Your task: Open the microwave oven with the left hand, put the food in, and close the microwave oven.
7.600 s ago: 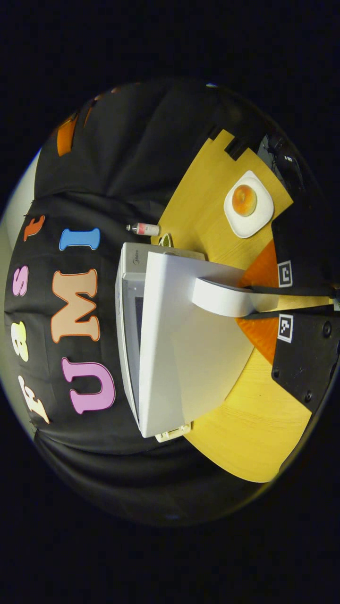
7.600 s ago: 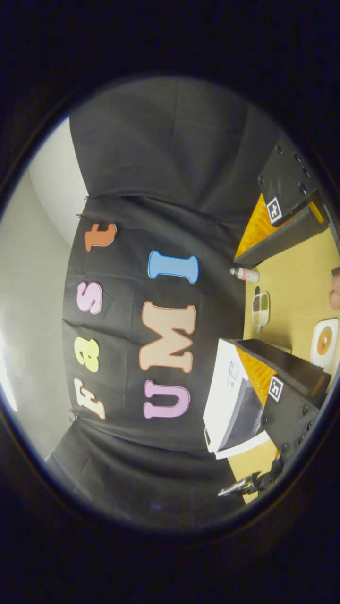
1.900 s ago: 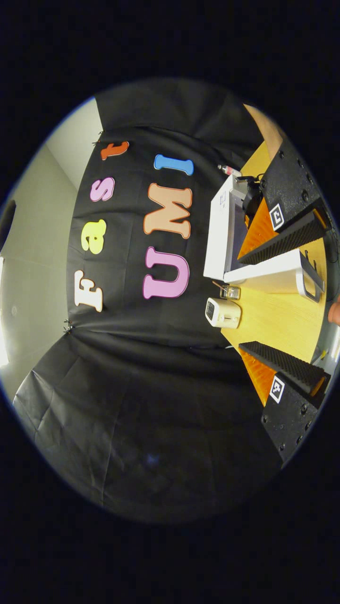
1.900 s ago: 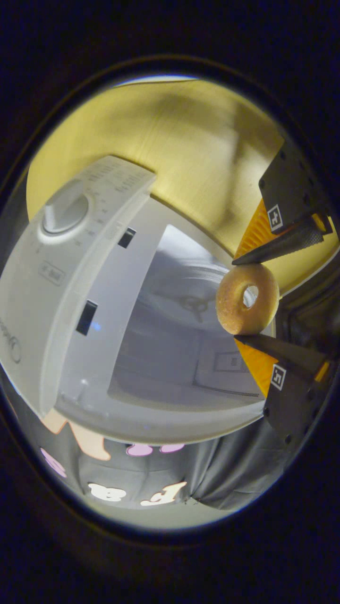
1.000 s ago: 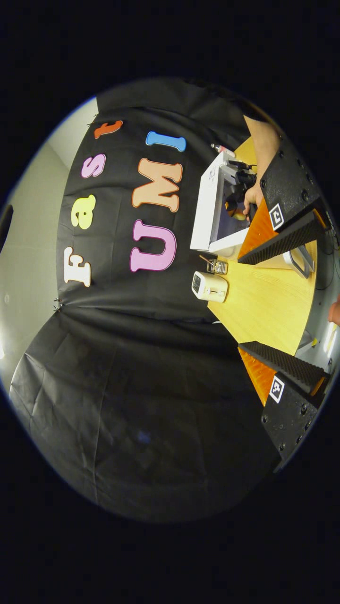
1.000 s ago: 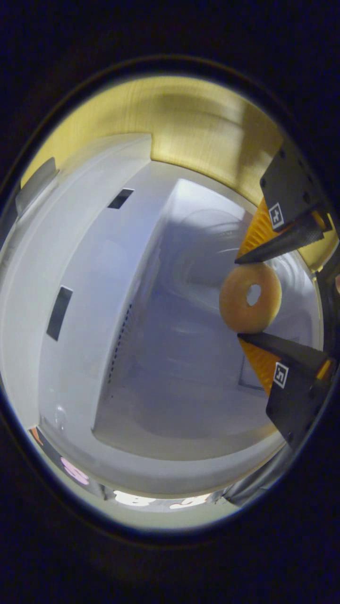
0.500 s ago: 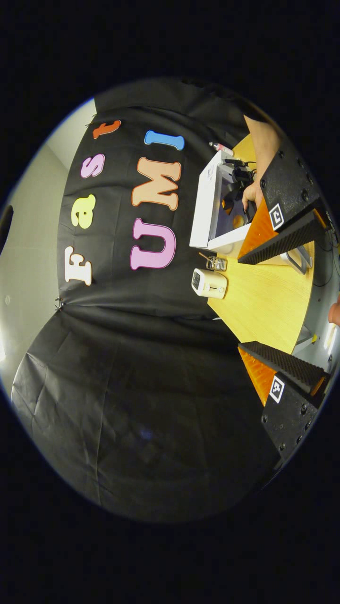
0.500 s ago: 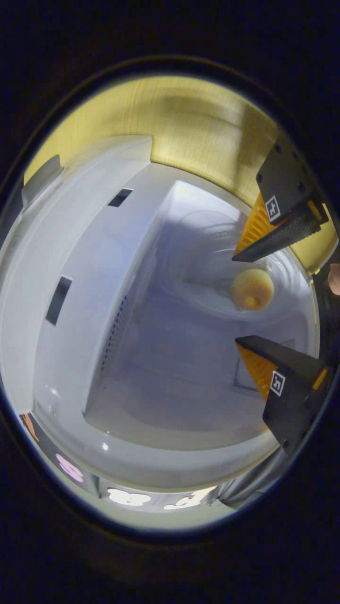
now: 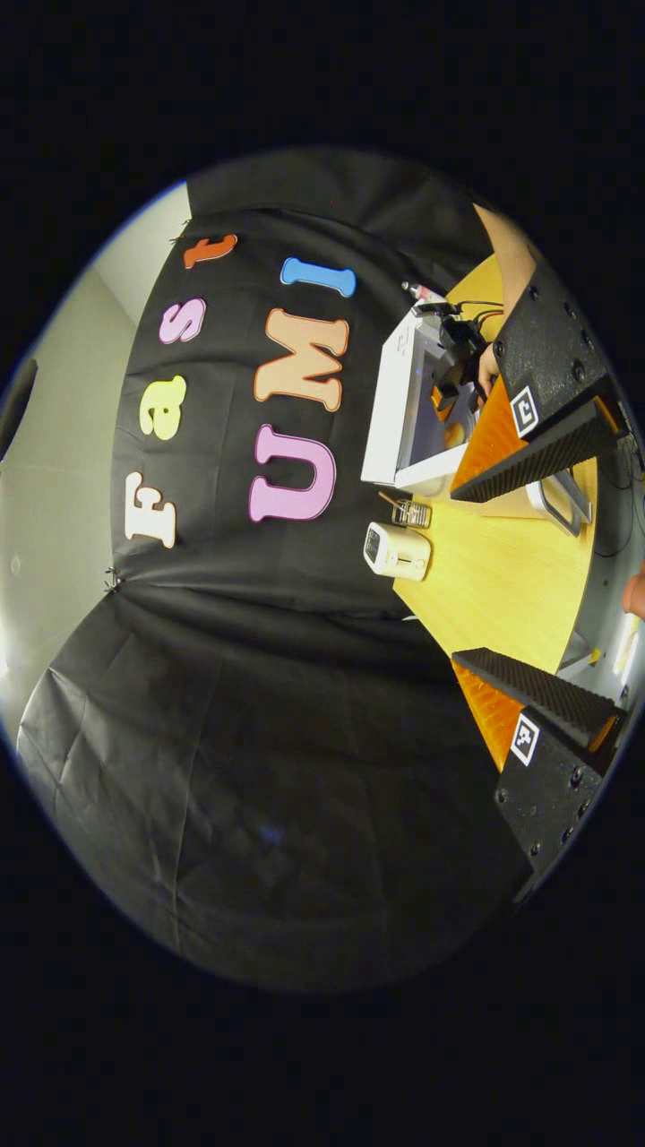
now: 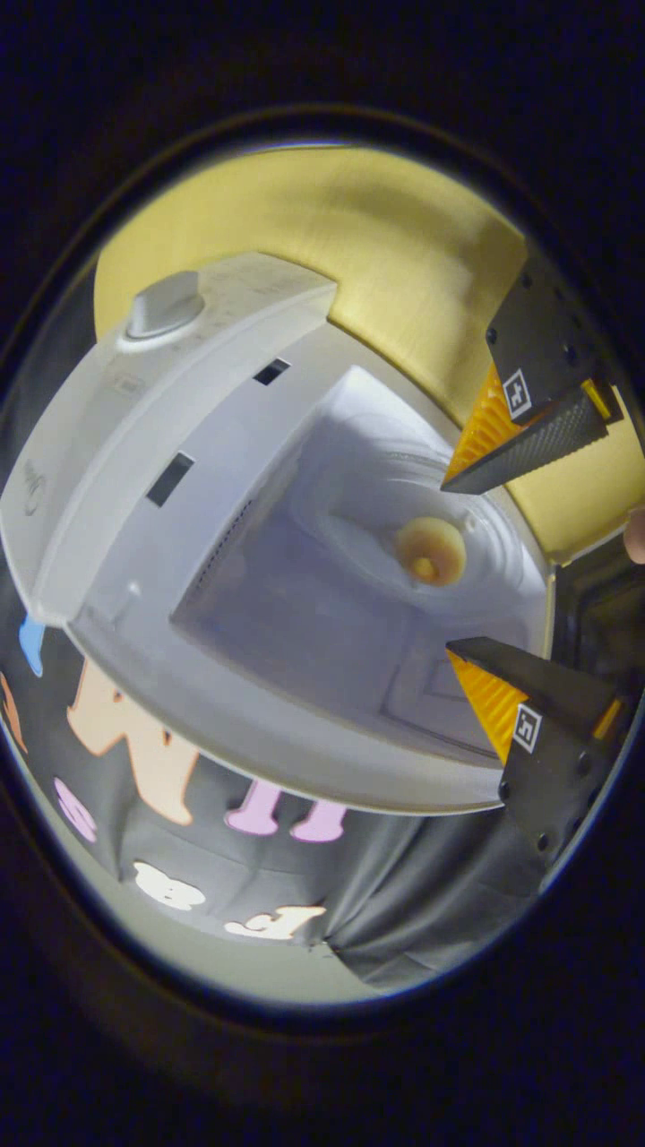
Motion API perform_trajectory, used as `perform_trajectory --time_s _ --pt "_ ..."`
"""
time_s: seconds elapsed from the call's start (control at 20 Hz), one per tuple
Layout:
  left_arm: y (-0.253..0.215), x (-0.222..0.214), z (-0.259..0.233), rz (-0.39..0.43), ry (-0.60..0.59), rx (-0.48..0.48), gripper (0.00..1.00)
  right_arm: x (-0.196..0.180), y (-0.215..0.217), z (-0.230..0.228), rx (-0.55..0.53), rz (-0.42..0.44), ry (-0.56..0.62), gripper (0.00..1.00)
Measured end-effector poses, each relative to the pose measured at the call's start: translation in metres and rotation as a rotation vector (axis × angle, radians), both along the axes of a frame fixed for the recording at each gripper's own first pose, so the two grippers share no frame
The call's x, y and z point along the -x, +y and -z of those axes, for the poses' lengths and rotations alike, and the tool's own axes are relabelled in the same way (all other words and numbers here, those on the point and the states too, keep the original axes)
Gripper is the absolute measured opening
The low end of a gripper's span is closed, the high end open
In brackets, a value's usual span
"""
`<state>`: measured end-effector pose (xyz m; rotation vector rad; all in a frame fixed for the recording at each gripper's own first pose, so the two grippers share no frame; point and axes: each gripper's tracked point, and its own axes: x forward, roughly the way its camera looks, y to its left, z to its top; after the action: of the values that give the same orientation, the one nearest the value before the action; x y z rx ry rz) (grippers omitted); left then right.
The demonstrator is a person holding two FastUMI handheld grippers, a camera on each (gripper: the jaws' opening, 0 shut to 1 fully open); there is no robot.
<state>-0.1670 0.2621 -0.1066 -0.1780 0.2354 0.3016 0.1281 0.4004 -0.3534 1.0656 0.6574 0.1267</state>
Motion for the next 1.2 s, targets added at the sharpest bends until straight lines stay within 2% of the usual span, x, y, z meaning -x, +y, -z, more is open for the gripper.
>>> perform_trajectory --time_s 0.05,0.1,0.25,0.5,0.75,1.0,1.2 --pt "-0.003 -0.003 0.000 0.012 -0.004 0.005 0.94 0.007 -0.003 -0.002 0.012 -0.028 -0.011 0.89" --pt "-0.006 -0.004 -0.001 0.025 -0.007 0.005 0.96 0.014 -0.007 -0.006 0.016 -0.054 -0.018 0.89" --pt "-0.009 -0.010 0.000 0.061 -0.011 -0.021 0.94 0.027 -0.034 -0.019 0.050 -0.090 -0.052 0.89" --pt "-0.012 -0.018 0.009 0.108 -0.001 -0.060 0.99 0.061 -0.078 -0.047 0.118 -0.164 -0.115 0.89" --pt "-0.012 -0.023 0.021 0.133 0.025 -0.076 0.96 0.085 -0.138 -0.083 0.317 -0.227 -0.248 0.88" --pt "-0.017 -0.032 0.040 0.149 0.050 -0.054 0.94 0.102 -0.191 -0.138 0.467 -0.232 -0.386 0.88" --pt "-0.015 -0.036 0.058 0.161 0.081 -0.063 0.96 0.112 -0.219 -0.178 0.510 -0.230 -0.447 0.89"
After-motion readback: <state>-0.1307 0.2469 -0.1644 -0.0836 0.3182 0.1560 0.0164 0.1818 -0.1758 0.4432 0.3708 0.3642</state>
